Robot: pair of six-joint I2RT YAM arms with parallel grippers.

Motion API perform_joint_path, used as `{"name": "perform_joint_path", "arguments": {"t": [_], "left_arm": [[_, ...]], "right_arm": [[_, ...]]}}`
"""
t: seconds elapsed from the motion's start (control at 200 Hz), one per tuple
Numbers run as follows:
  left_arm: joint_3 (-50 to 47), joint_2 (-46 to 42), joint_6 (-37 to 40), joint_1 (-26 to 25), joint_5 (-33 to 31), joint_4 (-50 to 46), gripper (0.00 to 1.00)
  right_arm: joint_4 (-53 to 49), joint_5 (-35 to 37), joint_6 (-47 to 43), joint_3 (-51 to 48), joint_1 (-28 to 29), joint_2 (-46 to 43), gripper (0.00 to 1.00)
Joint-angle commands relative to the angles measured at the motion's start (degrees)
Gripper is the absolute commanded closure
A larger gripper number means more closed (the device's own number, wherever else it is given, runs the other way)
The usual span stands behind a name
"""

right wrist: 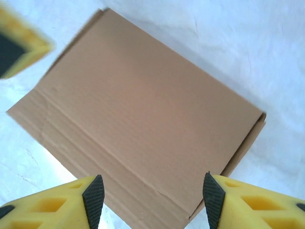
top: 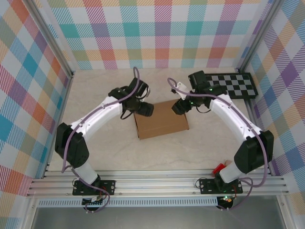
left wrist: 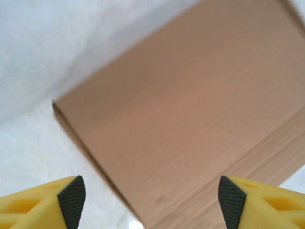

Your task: Fold the paper box

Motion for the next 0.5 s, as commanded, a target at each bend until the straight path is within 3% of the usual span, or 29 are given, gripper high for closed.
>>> {"name": "perform_joint_path", "arguments": {"t": [0.0, 0.155, 0.27, 0.495], "left_arm": [[3.8, 8.3, 4.9, 1.1, 0.9, -1.3, 0.25], [9.8, 16.2, 7.4, 1.4, 0.3, -2.3, 0.26], [12.5, 20.1, 8.1, 1.8, 1.7, -2.9, 0.27], [13.0, 20.2, 9.2, 2.0, 0.0, -3.2, 0.24]], "right_arm": [[0.7, -3.3, -12.9, -3.3, 1.9, -3.0, 0.42], [8.2, 0.9, -20.8, -12.7, 5.7, -6.6, 0.43], [14.3, 2.4, -28.4, -19.4, 9.1, -8.0, 0.55], [17.0, 3.7, -32.0, -21.3, 10.8, -4.4, 0.5]]}}
